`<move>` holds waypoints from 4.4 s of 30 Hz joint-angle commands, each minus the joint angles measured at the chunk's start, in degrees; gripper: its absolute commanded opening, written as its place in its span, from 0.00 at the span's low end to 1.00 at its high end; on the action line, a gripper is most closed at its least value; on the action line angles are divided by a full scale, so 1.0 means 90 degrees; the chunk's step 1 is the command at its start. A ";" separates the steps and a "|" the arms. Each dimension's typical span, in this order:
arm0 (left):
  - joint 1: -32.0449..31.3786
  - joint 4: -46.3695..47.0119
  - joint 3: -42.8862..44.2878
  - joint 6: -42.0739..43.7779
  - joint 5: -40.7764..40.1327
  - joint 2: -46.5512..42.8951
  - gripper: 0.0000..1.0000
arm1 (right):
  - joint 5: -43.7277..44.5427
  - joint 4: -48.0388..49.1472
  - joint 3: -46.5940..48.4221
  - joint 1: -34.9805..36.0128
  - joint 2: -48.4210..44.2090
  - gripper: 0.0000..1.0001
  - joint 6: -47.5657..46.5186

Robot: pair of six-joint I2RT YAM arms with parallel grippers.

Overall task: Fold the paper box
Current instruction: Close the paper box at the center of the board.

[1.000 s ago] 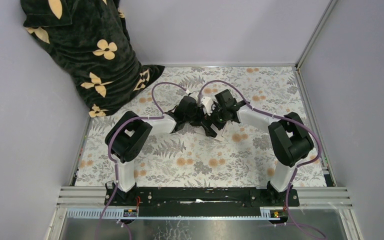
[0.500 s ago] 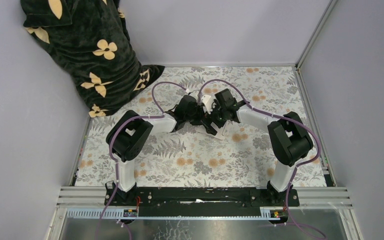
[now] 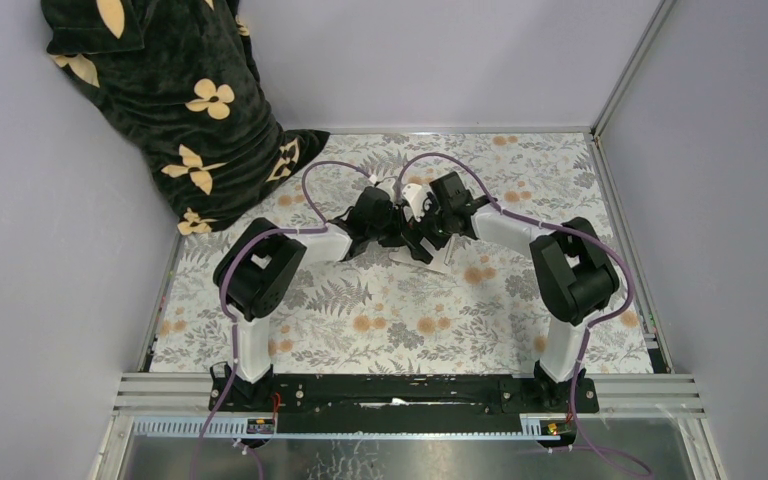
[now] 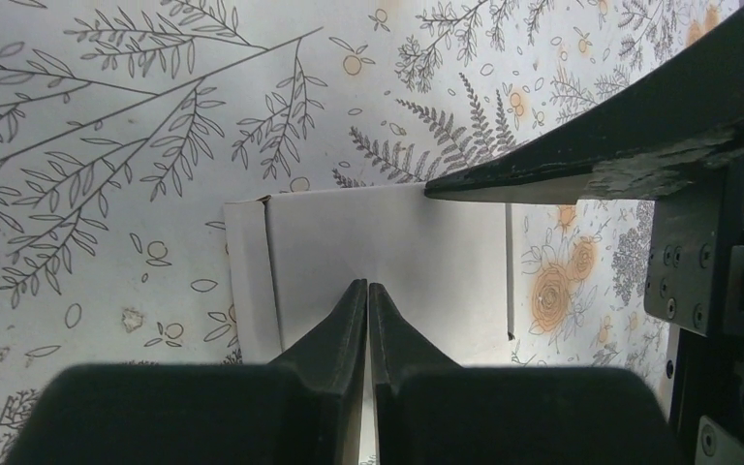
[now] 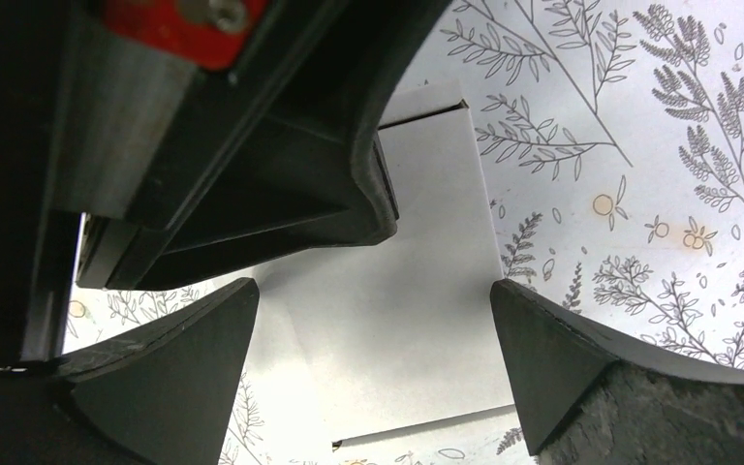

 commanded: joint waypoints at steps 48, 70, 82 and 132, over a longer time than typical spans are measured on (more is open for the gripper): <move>0.0242 -0.1542 0.0799 0.1060 0.0175 0.0905 0.10 | -0.0612 -0.0547 0.0235 -0.0492 0.0224 1.00 -0.0539; -0.0535 -0.1987 -0.0263 0.0885 -0.0322 -0.0070 0.11 | 0.1514 -0.0727 -0.1861 -0.0452 -0.4117 1.00 0.4503; -0.1220 -0.1733 -0.1720 -0.0272 -0.1153 -0.1326 0.12 | 0.2113 -0.0858 -0.3083 0.0131 -0.5169 1.00 0.5990; -0.2581 -0.2080 -0.1844 -0.1012 -0.2441 -0.1849 0.17 | 0.1470 0.1301 -0.4296 0.1530 -0.3369 0.03 0.7319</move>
